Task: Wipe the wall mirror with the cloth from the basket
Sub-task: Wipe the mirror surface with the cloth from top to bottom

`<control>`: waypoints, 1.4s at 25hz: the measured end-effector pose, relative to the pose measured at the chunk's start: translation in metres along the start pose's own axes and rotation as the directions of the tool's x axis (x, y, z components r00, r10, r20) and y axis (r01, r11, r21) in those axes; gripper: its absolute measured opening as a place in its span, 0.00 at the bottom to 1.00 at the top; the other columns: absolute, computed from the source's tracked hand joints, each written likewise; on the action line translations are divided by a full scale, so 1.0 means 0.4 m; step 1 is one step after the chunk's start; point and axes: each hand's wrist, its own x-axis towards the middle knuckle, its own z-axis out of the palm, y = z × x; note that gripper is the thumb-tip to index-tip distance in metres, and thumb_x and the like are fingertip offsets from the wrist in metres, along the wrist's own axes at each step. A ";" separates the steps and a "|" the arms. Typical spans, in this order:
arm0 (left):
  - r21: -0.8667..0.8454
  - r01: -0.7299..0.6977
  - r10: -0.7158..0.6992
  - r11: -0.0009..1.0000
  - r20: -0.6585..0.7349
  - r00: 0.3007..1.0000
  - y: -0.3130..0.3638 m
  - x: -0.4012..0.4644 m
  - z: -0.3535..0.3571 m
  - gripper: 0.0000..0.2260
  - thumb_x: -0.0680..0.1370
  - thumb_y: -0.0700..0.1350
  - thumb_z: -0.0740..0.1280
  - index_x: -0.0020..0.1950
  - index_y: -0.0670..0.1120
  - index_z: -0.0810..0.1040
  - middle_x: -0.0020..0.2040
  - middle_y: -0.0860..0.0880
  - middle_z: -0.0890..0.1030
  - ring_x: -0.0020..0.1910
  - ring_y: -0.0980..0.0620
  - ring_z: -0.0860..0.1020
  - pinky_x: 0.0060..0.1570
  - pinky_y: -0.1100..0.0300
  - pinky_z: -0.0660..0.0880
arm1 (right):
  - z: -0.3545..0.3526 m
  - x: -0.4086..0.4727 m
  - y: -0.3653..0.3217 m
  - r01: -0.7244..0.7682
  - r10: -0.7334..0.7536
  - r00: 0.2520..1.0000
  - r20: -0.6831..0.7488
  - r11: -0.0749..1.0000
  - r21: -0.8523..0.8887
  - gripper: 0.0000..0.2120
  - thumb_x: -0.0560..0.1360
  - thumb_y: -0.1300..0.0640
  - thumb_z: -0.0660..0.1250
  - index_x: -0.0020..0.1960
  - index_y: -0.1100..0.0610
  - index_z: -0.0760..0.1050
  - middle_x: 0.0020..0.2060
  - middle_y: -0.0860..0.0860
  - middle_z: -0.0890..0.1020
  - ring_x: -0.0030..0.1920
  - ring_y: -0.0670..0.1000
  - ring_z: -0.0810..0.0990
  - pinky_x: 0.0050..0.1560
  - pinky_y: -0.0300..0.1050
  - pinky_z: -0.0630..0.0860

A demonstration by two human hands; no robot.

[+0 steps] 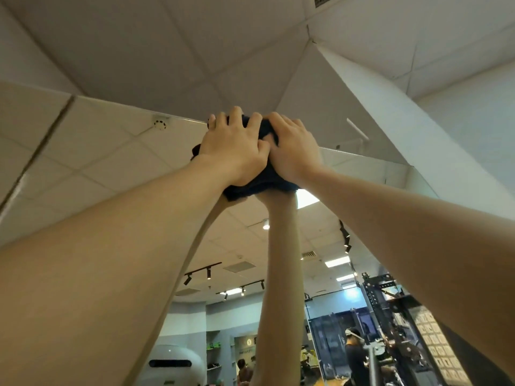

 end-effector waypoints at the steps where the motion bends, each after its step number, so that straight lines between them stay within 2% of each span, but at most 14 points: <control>1: -0.004 0.007 -0.007 1.000 -0.017 1.000 0.046 0.015 0.026 0.23 0.84 0.54 0.52 0.78 0.48 0.60 0.74 0.38 0.64 0.73 0.34 0.62 0.76 0.39 0.58 | -0.011 -0.007 0.050 0.007 -0.007 1.000 -0.006 1.000 0.001 0.11 0.82 0.54 0.55 0.60 0.52 0.73 0.56 0.47 0.79 0.59 0.54 0.73 0.61 0.57 0.71; 5: -0.023 0.010 -0.011 1.000 -0.039 0.999 0.222 0.083 0.122 0.22 0.84 0.54 0.52 0.77 0.49 0.61 0.74 0.39 0.64 0.72 0.34 0.64 0.74 0.39 0.62 | -0.059 -0.035 0.256 0.007 -0.007 1.000 -0.019 1.000 -0.003 0.11 0.81 0.54 0.55 0.60 0.51 0.73 0.56 0.46 0.80 0.58 0.53 0.73 0.60 0.56 0.71; 12: -0.034 -0.064 0.063 0.997 -0.035 0.997 0.498 0.156 0.263 0.22 0.85 0.53 0.51 0.78 0.47 0.60 0.77 0.39 0.60 0.75 0.32 0.60 0.76 0.38 0.56 | -0.144 -0.099 0.564 -0.035 0.033 0.999 -0.040 0.998 -0.047 0.17 0.78 0.49 0.53 0.61 0.49 0.75 0.54 0.45 0.81 0.58 0.53 0.76 0.62 0.61 0.73; 15: -0.042 -0.090 0.089 0.995 -0.032 0.996 0.605 0.192 0.312 0.22 0.84 0.53 0.52 0.77 0.46 0.61 0.77 0.38 0.61 0.75 0.32 0.60 0.76 0.38 0.56 | -0.192 -0.131 0.678 -0.060 0.060 0.998 -0.012 0.997 -0.041 0.15 0.80 0.51 0.54 0.61 0.49 0.75 0.57 0.44 0.80 0.61 0.53 0.75 0.64 0.61 0.73; 20: -0.034 -0.101 0.100 0.994 -0.017 0.995 0.771 0.249 0.396 0.22 0.84 0.53 0.52 0.76 0.47 0.62 0.74 0.38 0.63 0.72 0.33 0.63 0.74 0.39 0.61 | -0.250 -0.175 0.855 -0.076 0.076 0.997 -0.003 0.996 -0.041 0.14 0.80 0.53 0.54 0.62 0.49 0.73 0.57 0.45 0.80 0.58 0.53 0.74 0.63 0.60 0.72; 24: -0.013 -0.094 0.094 0.995 -0.002 0.996 0.920 0.298 0.470 0.24 0.83 0.53 0.53 0.78 0.47 0.61 0.77 0.38 0.62 0.73 0.33 0.62 0.76 0.39 0.60 | -0.300 -0.205 1.011 -0.093 0.094 0.995 0.028 0.995 -0.044 0.16 0.79 0.53 0.53 0.63 0.51 0.73 0.57 0.47 0.80 0.58 0.55 0.74 0.63 0.61 0.72; 27: -0.003 -0.090 0.090 0.996 -0.001 0.996 0.982 0.319 0.508 0.24 0.83 0.53 0.53 0.78 0.47 0.61 0.78 0.38 0.61 0.75 0.33 0.62 0.76 0.38 0.60 | -0.312 -0.226 1.078 -0.127 0.126 0.992 0.023 0.992 0.025 0.16 0.78 0.52 0.54 0.61 0.52 0.74 0.55 0.48 0.80 0.57 0.55 0.75 0.60 0.60 0.74; 31: -0.047 -0.078 0.077 0.996 -0.012 0.997 0.997 0.312 0.517 0.23 0.83 0.55 0.53 0.75 0.48 0.63 0.75 0.40 0.64 0.72 0.37 0.64 0.67 0.40 0.70 | -0.317 -0.251 1.085 -0.152 0.151 0.988 0.025 0.983 0.105 0.15 0.79 0.53 0.57 0.61 0.53 0.75 0.55 0.49 0.80 0.57 0.55 0.75 0.58 0.57 0.76; 35: -0.073 -0.088 0.089 0.993 0.012 0.996 1.025 0.248 0.513 0.23 0.82 0.55 0.54 0.76 0.48 0.64 0.74 0.41 0.65 0.71 0.38 0.65 0.67 0.42 0.69 | -0.331 -0.321 1.073 -0.179 0.179 0.984 0.008 0.975 0.128 0.15 0.78 0.54 0.57 0.61 0.53 0.75 0.55 0.49 0.79 0.59 0.54 0.74 0.57 0.56 0.75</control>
